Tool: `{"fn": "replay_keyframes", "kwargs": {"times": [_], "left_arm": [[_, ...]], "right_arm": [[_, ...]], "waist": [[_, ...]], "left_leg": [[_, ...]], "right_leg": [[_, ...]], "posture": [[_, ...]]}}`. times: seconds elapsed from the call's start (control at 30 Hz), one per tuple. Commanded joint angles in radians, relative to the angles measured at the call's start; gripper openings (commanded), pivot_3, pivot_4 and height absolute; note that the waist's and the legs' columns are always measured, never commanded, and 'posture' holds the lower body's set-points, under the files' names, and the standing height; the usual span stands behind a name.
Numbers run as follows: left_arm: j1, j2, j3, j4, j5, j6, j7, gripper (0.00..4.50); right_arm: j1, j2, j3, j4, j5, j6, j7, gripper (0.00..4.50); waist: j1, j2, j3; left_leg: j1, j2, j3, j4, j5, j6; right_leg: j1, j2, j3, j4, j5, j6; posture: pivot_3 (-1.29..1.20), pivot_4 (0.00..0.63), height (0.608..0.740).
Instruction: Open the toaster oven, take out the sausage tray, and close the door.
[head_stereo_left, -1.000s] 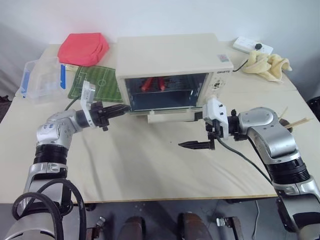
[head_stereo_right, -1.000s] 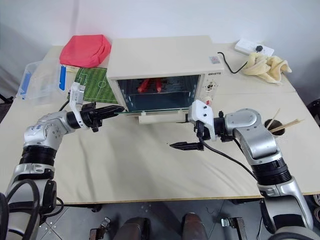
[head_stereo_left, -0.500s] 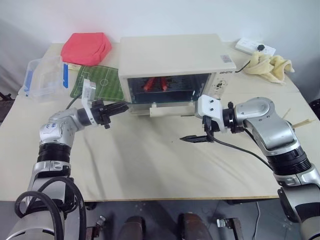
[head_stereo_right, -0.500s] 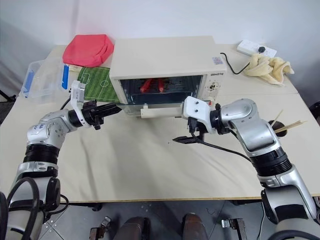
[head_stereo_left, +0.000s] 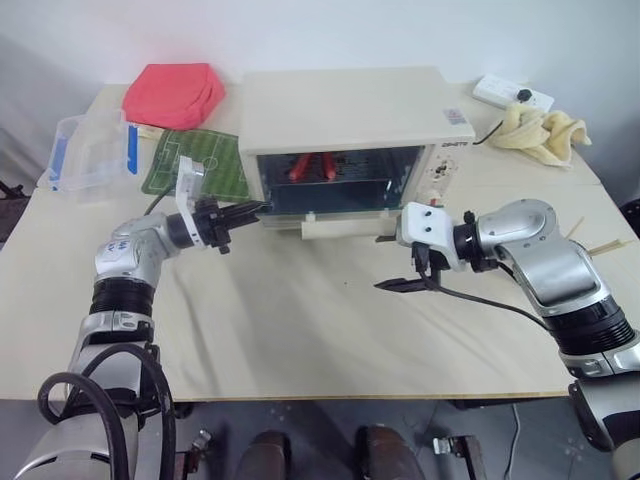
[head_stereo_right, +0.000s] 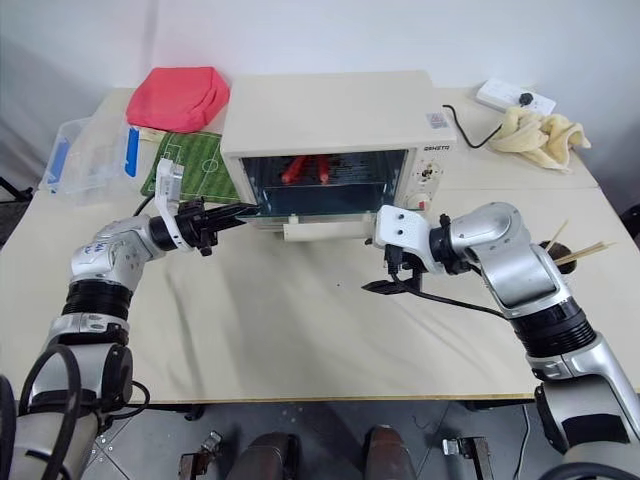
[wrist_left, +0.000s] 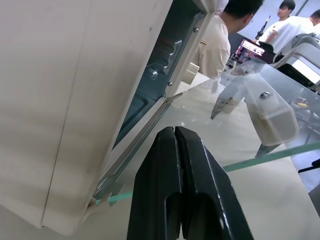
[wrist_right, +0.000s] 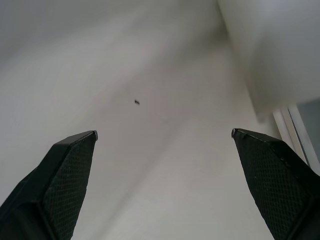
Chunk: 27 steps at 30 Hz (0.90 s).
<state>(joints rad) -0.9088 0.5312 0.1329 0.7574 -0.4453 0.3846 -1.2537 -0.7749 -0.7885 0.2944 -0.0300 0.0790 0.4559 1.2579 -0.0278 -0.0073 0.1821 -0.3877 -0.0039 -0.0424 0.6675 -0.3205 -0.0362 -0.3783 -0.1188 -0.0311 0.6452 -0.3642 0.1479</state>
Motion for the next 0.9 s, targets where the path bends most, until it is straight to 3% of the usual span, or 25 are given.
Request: {"fn": "replay_keyframes", "kwargs": {"times": [0.03, 0.2, 0.33, 0.5, 0.67, 0.9], "left_arm": [[-0.009, 0.006, -0.018, -0.027, 0.015, -0.002, -0.042, 0.04], [0.042, 0.013, -0.065, -0.081, 0.045, -0.002, -0.080, 0.04], [0.071, 0.013, -0.092, -0.088, 0.080, -0.032, -0.076, 0.04], [0.114, 0.016, -0.126, -0.119, 0.103, -0.041, -0.093, 0.04], [0.142, 0.010, -0.145, -0.133, 0.118, -0.063, -0.095, 0.04], [0.210, 0.000, -0.122, -0.180, 0.123, -0.139, -0.054, 0.04]], "right_arm": [[0.001, -0.089, -0.027, -0.015, -0.005, -0.059, 0.070, 4.50], [-0.002, -0.208, -0.112, -0.021, 0.073, -0.153, 0.198, 4.50], [-0.042, -0.296, -0.149, 0.060, 0.040, -0.260, 0.239, 4.50], [-0.141, -0.319, -0.133, 0.142, -0.018, -0.326, 0.238, 4.50], [-0.211, -0.197, -0.114, 0.106, -0.024, -0.276, 0.152, 4.50], [-0.136, 0.033, -0.042, -0.051, -0.102, -0.212, -0.066, 4.50]], "waist": [[0.000, 0.000, 0.000], [0.000, 0.000, 0.000], [0.000, 0.000, 0.000], [-0.003, 0.000, 0.000], [-0.006, 0.000, 0.000], [-0.002, 0.000, 0.000]], "left_leg": [[0.000, 0.000, 0.000, 0.000, 0.000, 0.000], [-0.001, -0.001, 0.000, -0.001, 0.000, 0.000], [0.000, 0.000, 0.000, 0.000, 0.000, 0.000], [0.000, 0.000, 0.001, 0.000, 0.000, 0.000], [0.000, 0.000, 0.001, 0.001, 0.000, 0.000], [0.000, 0.000, -0.001, 0.001, 0.001, -0.001]], "right_leg": [[0.000, 0.000, 0.000, 0.000, 0.000, 0.000], [0.001, -0.001, -0.003, -0.001, 0.000, 0.000], [0.002, -0.001, -0.005, 0.000, 0.000, 0.000], [0.001, -0.001, -0.005, -0.001, 0.000, 0.000], [0.001, -0.001, -0.005, 0.000, 0.000, 0.000], [0.001, -0.002, -0.006, 0.002, 0.000, 0.000]], "posture": [[0.00, 0.150, 0.740], [0.00, 0.150, 0.740], [0.00, 0.150, 0.740], [0.00, 0.150, 0.740], [0.00, 0.150, 0.740], [0.00, 0.150, 0.740]]}}
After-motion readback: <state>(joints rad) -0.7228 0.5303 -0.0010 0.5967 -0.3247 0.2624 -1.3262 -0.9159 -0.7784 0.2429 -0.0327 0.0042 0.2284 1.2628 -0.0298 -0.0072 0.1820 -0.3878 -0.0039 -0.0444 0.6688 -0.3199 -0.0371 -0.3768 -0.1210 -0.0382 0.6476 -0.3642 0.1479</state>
